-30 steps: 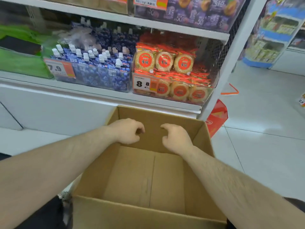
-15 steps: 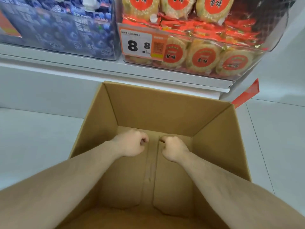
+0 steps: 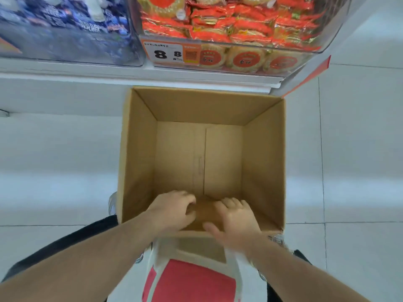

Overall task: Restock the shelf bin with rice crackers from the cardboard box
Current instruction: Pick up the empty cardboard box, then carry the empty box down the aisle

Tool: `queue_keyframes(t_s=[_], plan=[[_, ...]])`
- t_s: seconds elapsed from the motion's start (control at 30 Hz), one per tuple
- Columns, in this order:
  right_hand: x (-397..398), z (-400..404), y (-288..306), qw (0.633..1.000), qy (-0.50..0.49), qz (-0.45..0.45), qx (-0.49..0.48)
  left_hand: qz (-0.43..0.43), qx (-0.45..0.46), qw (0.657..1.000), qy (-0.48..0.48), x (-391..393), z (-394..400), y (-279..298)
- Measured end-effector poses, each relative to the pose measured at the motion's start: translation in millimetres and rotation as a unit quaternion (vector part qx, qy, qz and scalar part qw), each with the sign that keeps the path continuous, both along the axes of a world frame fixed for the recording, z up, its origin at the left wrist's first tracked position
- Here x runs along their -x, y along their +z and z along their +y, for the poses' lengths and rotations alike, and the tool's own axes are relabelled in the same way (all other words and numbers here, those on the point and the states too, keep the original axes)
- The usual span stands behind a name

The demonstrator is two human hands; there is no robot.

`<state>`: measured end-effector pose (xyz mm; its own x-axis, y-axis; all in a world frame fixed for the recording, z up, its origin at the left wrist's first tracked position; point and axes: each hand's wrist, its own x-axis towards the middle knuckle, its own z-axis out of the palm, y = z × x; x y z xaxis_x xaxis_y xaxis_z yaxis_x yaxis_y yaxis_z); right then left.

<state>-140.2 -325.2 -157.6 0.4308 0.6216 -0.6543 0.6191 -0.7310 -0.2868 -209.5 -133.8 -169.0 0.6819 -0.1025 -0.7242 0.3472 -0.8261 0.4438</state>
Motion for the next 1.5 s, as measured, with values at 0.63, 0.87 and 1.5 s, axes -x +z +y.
queue_keyframes(t_s=[0.63,0.87,1.5], plan=[[1.2,-168.7,106.9,0.972,-0.152,-0.179,0.023,-0.101,-0.145,0.959,-0.22,-33.0,-156.6,117.9],[23.8,-303.4,208.2,0.897,-0.353,-0.254,0.079,-0.209,-0.062,0.89,-0.401,-120.4,-293.8,212.8],[3.8,-725.0,394.5,0.684,-0.634,-0.334,0.136,-0.363,-0.07,0.69,-0.622,-244.0,-789.7,429.3]])
